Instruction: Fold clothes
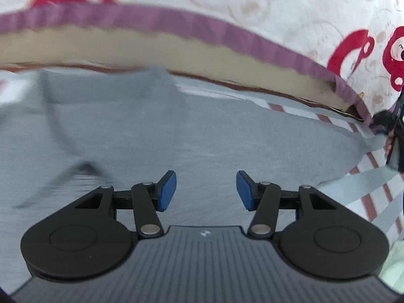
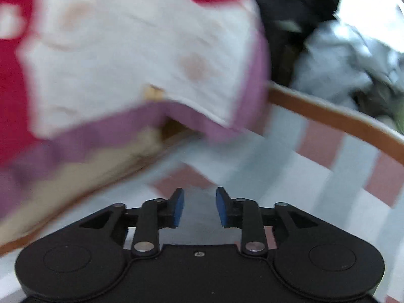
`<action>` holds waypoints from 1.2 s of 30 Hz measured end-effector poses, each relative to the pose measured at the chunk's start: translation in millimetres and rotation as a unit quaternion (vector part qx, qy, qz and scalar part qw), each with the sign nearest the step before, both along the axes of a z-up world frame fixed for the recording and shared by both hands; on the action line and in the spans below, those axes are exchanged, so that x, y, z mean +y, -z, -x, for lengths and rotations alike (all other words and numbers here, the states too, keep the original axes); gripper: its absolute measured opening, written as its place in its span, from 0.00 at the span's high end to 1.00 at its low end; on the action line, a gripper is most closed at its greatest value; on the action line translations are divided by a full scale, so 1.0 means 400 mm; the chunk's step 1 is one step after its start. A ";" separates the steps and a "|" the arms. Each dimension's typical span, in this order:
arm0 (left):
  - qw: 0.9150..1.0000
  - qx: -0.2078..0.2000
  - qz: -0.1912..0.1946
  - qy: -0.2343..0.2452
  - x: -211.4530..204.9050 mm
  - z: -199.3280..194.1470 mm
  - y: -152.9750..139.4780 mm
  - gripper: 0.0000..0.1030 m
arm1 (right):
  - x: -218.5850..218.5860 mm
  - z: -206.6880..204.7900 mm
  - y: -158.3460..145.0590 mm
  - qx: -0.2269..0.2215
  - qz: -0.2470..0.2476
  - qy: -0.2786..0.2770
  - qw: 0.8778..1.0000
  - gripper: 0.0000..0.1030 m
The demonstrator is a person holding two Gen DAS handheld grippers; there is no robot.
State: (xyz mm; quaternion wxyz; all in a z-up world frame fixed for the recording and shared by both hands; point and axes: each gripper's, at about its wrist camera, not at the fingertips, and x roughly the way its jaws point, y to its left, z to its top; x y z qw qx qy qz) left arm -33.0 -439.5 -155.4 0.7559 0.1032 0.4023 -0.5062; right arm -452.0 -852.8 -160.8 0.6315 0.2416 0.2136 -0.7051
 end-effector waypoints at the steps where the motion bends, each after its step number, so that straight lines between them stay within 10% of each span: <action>1: 1.000 -0.018 -0.004 -0.011 0.043 -0.012 -0.011 0.50 | 0.024 -0.034 -0.017 -0.006 0.011 -0.027 1.000 0.66; 6: 0.990 -0.065 -0.041 -0.114 0.310 -0.088 -0.063 0.48 | 0.191 -0.223 -0.069 -0.079 0.014 -0.194 0.978 0.66; 11: 0.958 -0.063 -0.074 -0.271 0.600 -0.138 -0.132 0.43 | 0.402 -0.439 -0.075 -0.106 -0.019 -0.350 0.930 0.62; 16: 0.929 -0.063 -0.105 -0.350 0.802 -0.172 -0.117 0.39 | 0.613 -0.621 -0.078 -0.092 -0.049 -0.494 0.863 0.62; 19: 0.919 -0.060 -0.116 -0.371 0.879 -0.175 -0.105 0.39 | 0.760 -0.695 -0.084 -0.074 -0.049 -0.604 0.792 0.62; 23: 0.934 -0.032 -0.127 -0.332 0.920 -0.163 -0.077 0.39 | 0.927 -0.760 -0.095 -0.069 -0.060 -0.689 0.719 0.58; 28: 0.960 -0.082 -0.164 -0.213 0.872 -0.057 -0.050 0.34 | 1.073 -0.800 -0.113 -0.070 -0.075 -0.729 0.676 0.56; 34: 0.947 -0.066 -0.206 -0.237 0.871 -0.109 0.032 0.34 | 1.197 -0.797 -0.119 -0.021 -0.069 -0.772 0.632 0.54; 36: 0.945 -0.082 -0.209 -0.236 0.870 -0.120 0.044 0.48 | 1.220 -0.783 -0.113 -0.012 -0.072 -0.781 0.620 0.54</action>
